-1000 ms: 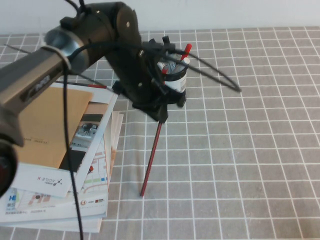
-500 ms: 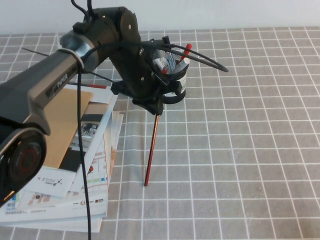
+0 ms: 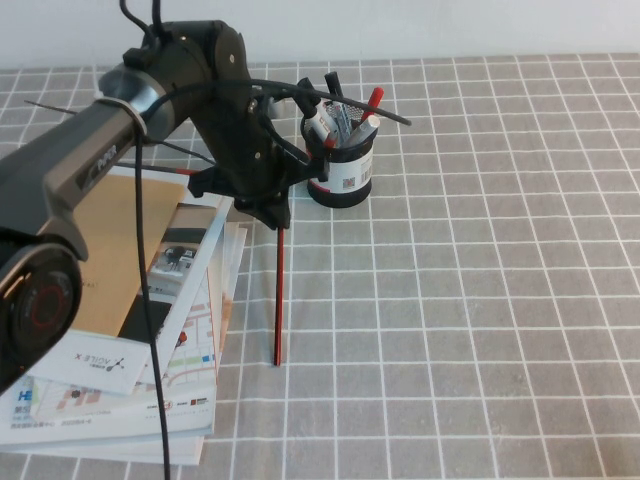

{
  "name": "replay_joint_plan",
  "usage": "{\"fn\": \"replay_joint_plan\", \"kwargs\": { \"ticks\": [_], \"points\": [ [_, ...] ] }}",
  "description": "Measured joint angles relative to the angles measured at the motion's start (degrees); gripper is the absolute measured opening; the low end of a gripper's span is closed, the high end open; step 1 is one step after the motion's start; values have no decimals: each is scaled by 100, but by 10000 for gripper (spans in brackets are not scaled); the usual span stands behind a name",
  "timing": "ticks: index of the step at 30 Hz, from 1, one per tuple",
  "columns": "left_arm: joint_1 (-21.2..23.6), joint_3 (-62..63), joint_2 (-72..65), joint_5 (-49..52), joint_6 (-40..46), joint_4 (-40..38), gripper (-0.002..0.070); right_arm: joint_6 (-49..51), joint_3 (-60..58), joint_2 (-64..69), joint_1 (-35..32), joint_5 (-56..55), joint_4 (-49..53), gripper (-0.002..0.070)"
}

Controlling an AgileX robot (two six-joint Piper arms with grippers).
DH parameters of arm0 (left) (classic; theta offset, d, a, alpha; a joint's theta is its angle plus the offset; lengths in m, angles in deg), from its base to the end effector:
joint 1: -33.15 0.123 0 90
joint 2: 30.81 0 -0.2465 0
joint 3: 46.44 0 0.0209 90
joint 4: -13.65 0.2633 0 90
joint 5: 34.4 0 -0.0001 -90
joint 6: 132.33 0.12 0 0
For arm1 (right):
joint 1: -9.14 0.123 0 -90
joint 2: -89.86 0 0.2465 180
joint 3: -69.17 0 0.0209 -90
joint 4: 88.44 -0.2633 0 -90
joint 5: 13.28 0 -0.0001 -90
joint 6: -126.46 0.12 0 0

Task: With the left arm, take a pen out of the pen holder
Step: 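Take a marker out of the pen holder and lay it on the table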

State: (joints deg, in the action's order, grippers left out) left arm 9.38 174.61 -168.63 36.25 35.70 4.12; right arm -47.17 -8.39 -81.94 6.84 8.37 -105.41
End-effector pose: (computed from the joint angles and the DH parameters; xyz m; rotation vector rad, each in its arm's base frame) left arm 0.4252 -0.2077 0.1626 0.2488 2.9544 -0.3307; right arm 0.1318 0.0077 0.1644 0.3233 1.8437 0.3406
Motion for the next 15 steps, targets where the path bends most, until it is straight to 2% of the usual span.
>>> {"fn": "replay_joint_plan", "kwargs": {
  "ticks": [15],
  "points": [
    [153,0,-275,-10,251,147,25,0,0,0,0,0,0,-13]
  ]
}}
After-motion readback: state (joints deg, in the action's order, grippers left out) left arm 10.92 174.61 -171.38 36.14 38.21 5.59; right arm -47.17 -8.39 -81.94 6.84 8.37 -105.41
